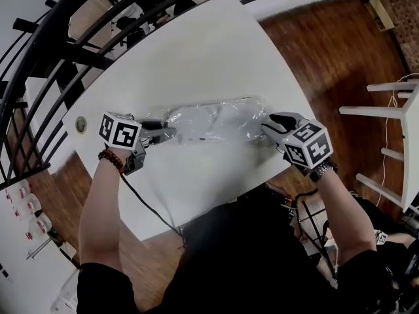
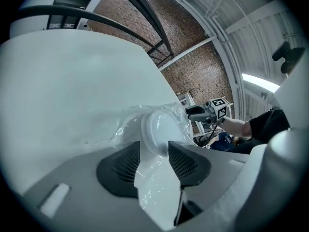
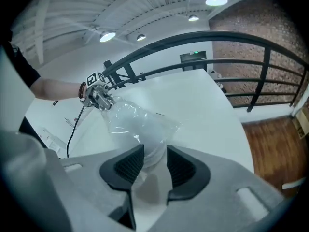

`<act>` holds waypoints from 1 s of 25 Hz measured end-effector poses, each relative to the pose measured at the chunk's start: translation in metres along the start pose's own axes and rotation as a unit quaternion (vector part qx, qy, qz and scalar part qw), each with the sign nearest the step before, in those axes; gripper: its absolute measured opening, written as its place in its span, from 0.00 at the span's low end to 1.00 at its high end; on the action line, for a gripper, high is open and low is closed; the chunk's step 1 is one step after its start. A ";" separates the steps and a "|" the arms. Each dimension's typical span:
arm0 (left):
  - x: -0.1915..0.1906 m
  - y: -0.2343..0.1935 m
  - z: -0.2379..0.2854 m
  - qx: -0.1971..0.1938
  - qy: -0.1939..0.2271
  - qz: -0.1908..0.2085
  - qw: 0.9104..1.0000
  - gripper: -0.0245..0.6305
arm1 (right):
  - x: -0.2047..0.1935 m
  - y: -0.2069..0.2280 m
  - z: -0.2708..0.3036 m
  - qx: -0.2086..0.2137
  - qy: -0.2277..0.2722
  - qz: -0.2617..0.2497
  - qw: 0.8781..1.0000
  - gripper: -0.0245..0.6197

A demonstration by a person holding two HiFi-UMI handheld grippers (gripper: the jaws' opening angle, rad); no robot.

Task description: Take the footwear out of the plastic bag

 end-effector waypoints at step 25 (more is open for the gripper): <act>-0.014 0.005 -0.010 -0.041 0.072 -0.056 0.995 0.19 | -0.009 -0.010 -0.005 0.044 0.025 0.015 0.999 0.03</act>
Point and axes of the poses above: the fingertips, and each gripper's own axes: z forward along the fingers, y to its right, x out of its top, the point moved 7 cm from there along -z, backward along the fingers, and after that the axes turned 12 degrees about -y, right-handed, at the moved point
